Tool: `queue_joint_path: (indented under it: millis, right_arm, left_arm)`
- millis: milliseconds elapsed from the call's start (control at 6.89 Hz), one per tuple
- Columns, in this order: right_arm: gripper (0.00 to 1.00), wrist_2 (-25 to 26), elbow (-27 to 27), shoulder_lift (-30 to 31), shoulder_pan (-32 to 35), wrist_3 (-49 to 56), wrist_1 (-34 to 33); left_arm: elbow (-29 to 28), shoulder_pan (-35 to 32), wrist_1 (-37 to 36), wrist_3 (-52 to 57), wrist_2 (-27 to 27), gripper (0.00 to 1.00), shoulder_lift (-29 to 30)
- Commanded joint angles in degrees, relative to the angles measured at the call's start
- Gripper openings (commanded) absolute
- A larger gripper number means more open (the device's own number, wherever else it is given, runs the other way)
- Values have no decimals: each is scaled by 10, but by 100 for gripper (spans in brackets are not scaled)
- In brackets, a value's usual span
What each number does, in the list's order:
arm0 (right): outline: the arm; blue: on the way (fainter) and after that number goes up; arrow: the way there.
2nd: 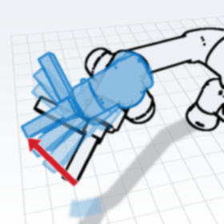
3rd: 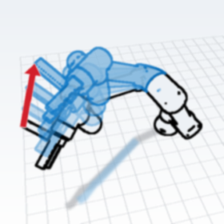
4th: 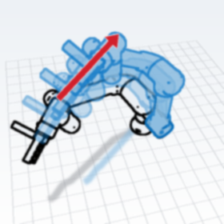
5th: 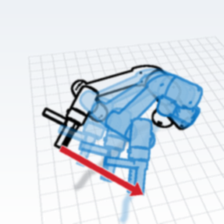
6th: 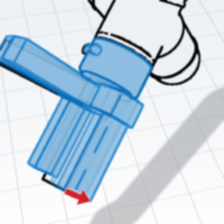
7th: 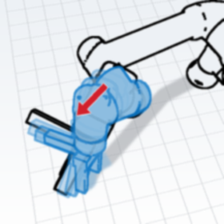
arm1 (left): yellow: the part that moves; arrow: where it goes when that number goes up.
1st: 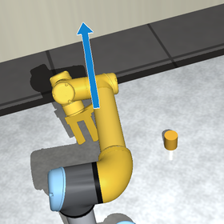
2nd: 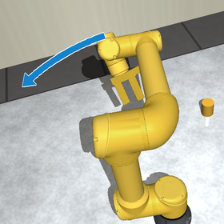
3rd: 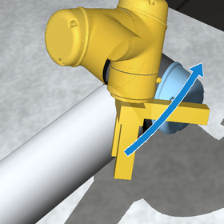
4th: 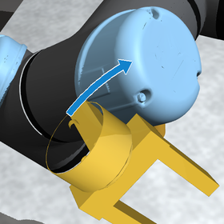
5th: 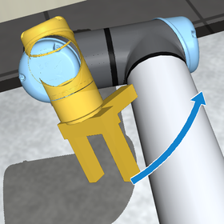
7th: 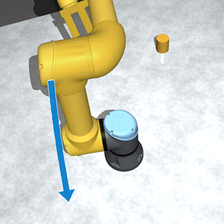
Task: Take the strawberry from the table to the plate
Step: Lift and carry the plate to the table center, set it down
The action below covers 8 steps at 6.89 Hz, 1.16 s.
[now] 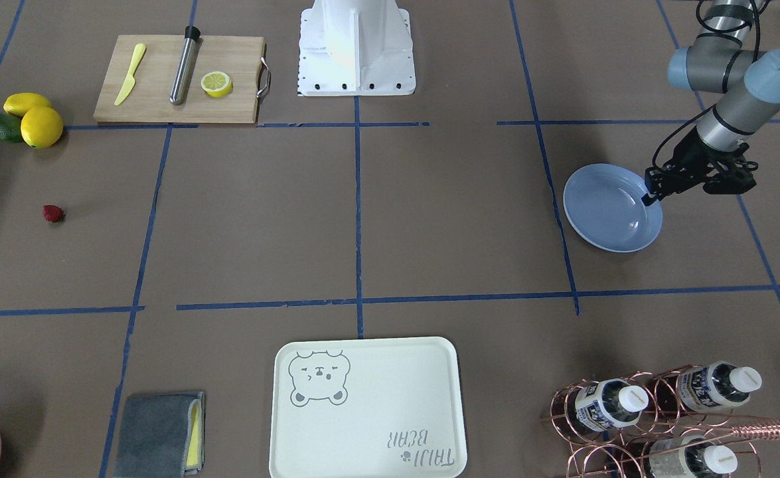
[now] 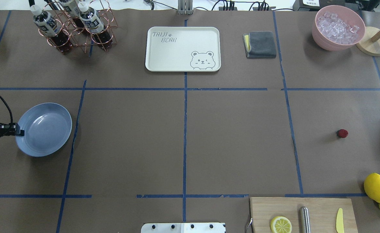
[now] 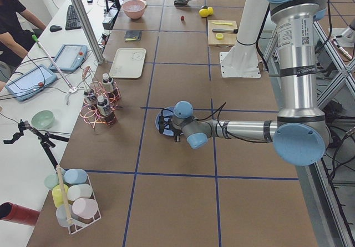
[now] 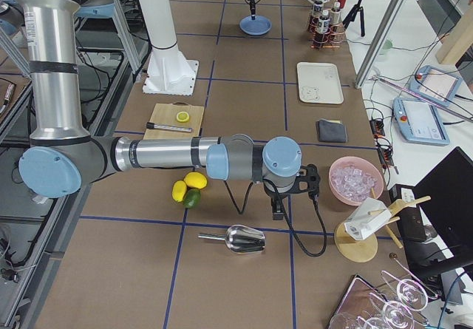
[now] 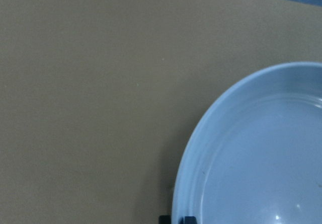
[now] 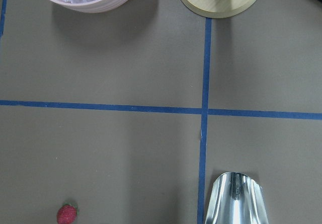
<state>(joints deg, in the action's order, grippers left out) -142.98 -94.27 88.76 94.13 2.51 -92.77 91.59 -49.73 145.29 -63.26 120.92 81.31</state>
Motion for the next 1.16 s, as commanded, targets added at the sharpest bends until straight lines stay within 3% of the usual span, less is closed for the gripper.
queue_joint_path:
  millis: [0, 145, 290, 435, 726, 1016]
  right_arm:
    - [100, 0, 1, 0, 0, 0, 0]
    - [100, 0, 1, 0, 0, 0, 0]
    - [100, 0, 1, 0, 0, 0, 0]
    - [100, 0, 1, -1, 0, 0, 0]
    - [100, 0, 1, -3, 0, 0, 0]
    - [100, 0, 1, -7, 0, -7, 0]
  left_arm:
    - [44, -13, -20, 2, 38, 0, -21]
    - [63, -85, -50, 8, 79, 0, -19]
    - [101, -114, -94, 8, 119, 0, -16]
    - [144, -117, -145, 7, 122, 0, -8]
    - [150, -112, -277, -32, 114, 0, 138]
    - [149, -29, -279, -217, 87, 0, 228]
